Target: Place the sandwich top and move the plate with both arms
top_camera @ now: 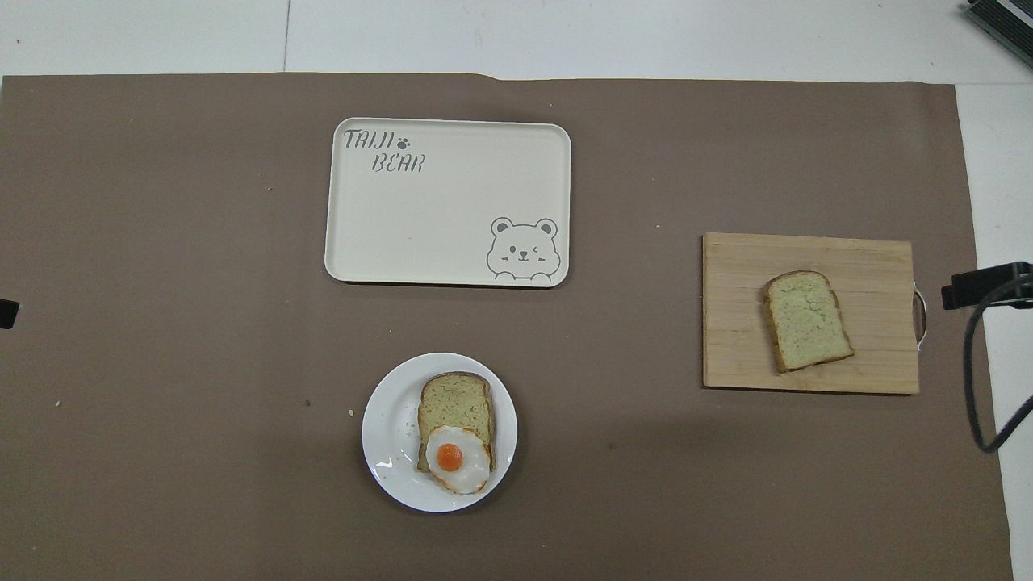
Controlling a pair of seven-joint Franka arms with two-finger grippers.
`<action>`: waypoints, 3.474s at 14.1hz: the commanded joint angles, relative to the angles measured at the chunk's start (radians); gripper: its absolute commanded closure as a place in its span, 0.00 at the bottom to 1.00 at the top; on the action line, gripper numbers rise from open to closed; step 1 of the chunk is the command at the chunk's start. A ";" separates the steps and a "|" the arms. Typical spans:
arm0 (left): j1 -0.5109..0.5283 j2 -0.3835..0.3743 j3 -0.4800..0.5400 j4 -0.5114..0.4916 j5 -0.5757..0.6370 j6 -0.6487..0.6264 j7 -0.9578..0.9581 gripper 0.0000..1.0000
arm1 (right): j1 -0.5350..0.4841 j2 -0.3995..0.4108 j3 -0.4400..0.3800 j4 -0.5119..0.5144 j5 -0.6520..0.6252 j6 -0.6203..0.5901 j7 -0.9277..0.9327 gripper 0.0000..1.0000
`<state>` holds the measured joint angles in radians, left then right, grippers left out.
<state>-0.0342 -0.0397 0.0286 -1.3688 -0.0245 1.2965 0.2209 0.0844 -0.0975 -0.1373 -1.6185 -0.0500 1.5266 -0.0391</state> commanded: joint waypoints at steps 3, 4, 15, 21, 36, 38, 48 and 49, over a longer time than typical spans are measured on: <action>-0.016 -0.026 0.005 -0.035 0.011 0.014 -0.012 0.00 | -0.002 -0.010 0.001 0.002 0.002 -0.010 0.015 0.00; -0.016 -0.026 0.005 -0.035 0.011 0.014 -0.014 0.00 | -0.002 -0.010 0.001 0.002 0.002 -0.010 0.015 0.00; -0.001 -0.025 0.016 -0.033 0.011 0.010 -0.014 0.00 | -0.002 -0.010 -0.001 0.002 0.002 -0.010 0.015 0.00; -0.003 -0.026 0.016 -0.033 0.011 0.010 -0.014 0.00 | -0.002 -0.010 0.001 0.002 0.002 -0.010 0.015 0.00; -0.003 -0.025 0.016 -0.033 0.011 0.012 -0.012 0.00 | -0.009 -0.019 -0.005 -0.001 0.073 -0.046 0.018 0.00; -0.003 -0.026 0.016 -0.033 0.011 0.012 -0.014 0.00 | -0.012 -0.021 -0.016 -0.003 0.114 -0.057 0.021 0.00; -0.003 -0.026 0.016 -0.033 0.011 0.012 -0.012 0.00 | 0.000 -0.021 -0.002 -0.008 0.004 -0.025 0.010 0.00; -0.003 -0.026 0.016 -0.033 0.011 0.010 -0.012 0.00 | 0.000 -0.021 -0.002 -0.008 0.005 -0.025 0.010 0.00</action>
<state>-0.0335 -0.0398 0.0421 -1.3690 -0.0246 1.2962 0.2173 0.0853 -0.1072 -0.1459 -1.6179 -0.0272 1.4913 -0.0358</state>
